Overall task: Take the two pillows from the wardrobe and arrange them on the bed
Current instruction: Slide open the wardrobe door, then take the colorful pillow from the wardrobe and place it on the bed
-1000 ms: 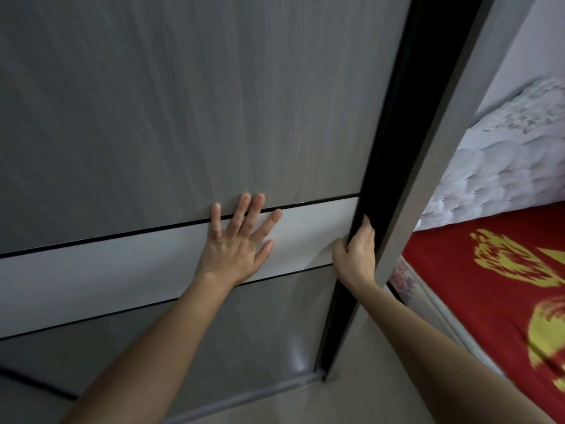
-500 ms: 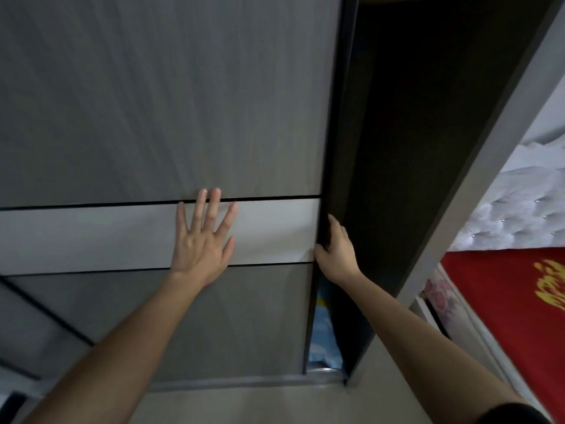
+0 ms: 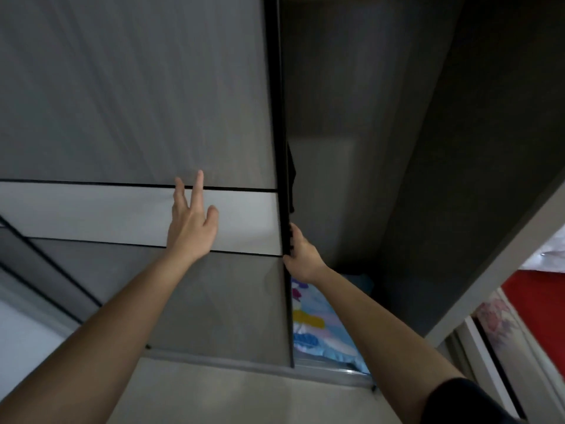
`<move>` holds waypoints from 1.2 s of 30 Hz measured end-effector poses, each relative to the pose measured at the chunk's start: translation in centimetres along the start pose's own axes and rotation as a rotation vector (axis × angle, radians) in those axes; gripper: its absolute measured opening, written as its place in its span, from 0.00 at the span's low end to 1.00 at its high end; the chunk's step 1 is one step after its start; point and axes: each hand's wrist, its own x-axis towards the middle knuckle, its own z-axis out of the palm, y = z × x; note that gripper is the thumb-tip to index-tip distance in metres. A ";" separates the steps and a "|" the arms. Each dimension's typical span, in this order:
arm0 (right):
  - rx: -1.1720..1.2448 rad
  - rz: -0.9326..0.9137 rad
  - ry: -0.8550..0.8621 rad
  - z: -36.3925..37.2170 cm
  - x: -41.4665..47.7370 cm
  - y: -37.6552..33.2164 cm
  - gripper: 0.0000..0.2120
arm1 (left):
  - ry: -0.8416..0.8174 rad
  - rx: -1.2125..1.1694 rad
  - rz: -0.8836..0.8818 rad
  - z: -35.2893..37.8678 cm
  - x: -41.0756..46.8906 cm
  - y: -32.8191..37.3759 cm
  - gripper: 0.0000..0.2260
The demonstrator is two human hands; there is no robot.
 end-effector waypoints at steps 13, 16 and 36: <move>-0.042 -0.020 -0.173 7.9 5.8 -7.0 0.35 | -0.041 -0.109 -0.201 -2.8 3.0 -8.2 0.30; -0.020 -0.044 -0.200 8.9 6.6 -8.0 0.33 | -0.039 -0.108 -0.223 -3.1 3.4 -9.5 0.31; -0.502 0.299 0.113 -7.5 1.1 9.9 0.30 | 0.058 0.333 0.603 10.9 1.4 0.5 0.27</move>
